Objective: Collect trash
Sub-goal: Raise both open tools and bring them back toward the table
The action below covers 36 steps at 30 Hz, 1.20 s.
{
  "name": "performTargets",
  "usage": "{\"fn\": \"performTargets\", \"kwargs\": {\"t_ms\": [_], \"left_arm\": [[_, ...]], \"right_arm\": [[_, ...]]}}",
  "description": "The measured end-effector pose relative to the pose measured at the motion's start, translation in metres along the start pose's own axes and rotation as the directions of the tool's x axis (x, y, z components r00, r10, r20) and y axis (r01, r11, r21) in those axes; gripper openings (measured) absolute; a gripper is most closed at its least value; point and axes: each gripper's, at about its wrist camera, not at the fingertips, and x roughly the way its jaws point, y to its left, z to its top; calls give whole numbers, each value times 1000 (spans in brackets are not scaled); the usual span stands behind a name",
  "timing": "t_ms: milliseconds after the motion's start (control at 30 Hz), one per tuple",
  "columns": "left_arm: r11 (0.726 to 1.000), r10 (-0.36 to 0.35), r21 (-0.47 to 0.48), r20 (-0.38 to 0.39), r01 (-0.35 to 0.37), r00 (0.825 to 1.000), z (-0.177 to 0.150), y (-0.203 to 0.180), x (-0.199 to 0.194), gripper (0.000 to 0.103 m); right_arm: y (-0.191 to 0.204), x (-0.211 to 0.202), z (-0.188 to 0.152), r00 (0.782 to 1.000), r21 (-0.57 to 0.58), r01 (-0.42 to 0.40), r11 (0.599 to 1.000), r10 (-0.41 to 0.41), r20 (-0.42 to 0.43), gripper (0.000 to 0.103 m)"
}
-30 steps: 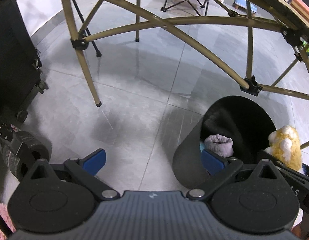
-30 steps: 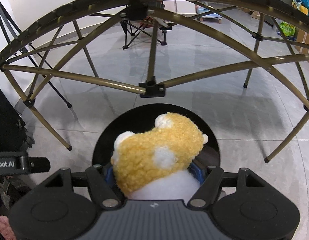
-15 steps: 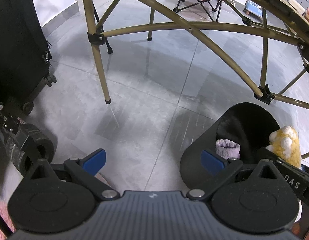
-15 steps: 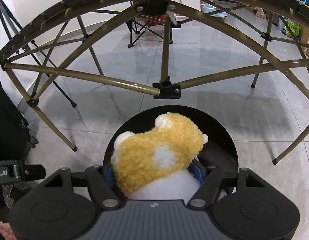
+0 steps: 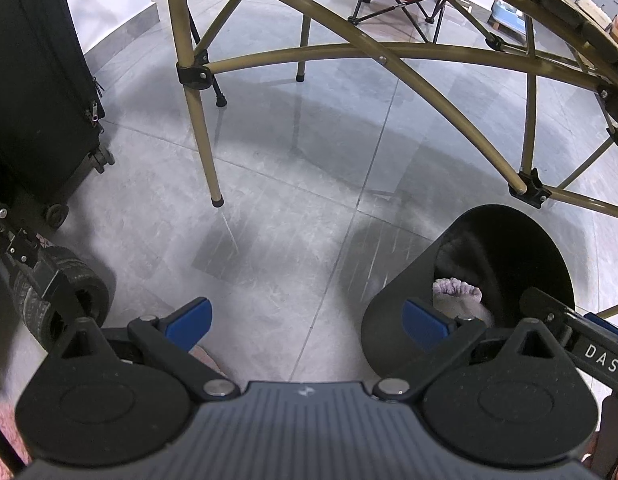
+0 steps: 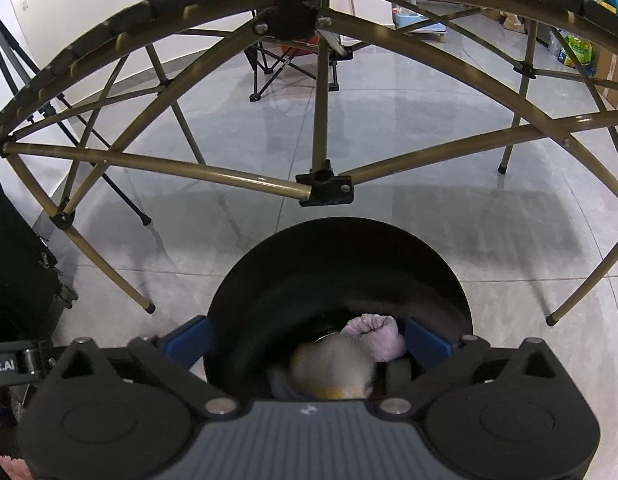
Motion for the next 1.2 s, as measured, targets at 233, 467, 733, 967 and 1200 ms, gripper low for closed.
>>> {"fn": "performTargets", "kwargs": {"t_ms": [233,467,733,967,1200], "left_arm": [[1000,-3,4,2,3,1000,-1,-1,0,103],[1000,-22,4,38,22,999,-3,-1,-8,103],[1000,-29,12,92,28,995,-3,-3,-20,103],[999,-37,24,203,32,979,-5,-7,-44,103],[999,-48,41,342,36,939,-6,-12,-74,103]], "right_arm": [[-3,-2,0,1000,7,11,1000,-12,9,103],[-3,-8,-1,1000,5,17,1000,-17,22,103],[-5,-26,-1,998,5,8,1000,-8,61,103],[-5,-56,0,989,-16,3,1000,-1,147,103],[-9,-99,1,958,-54,-40,998,54,280,103]]}}
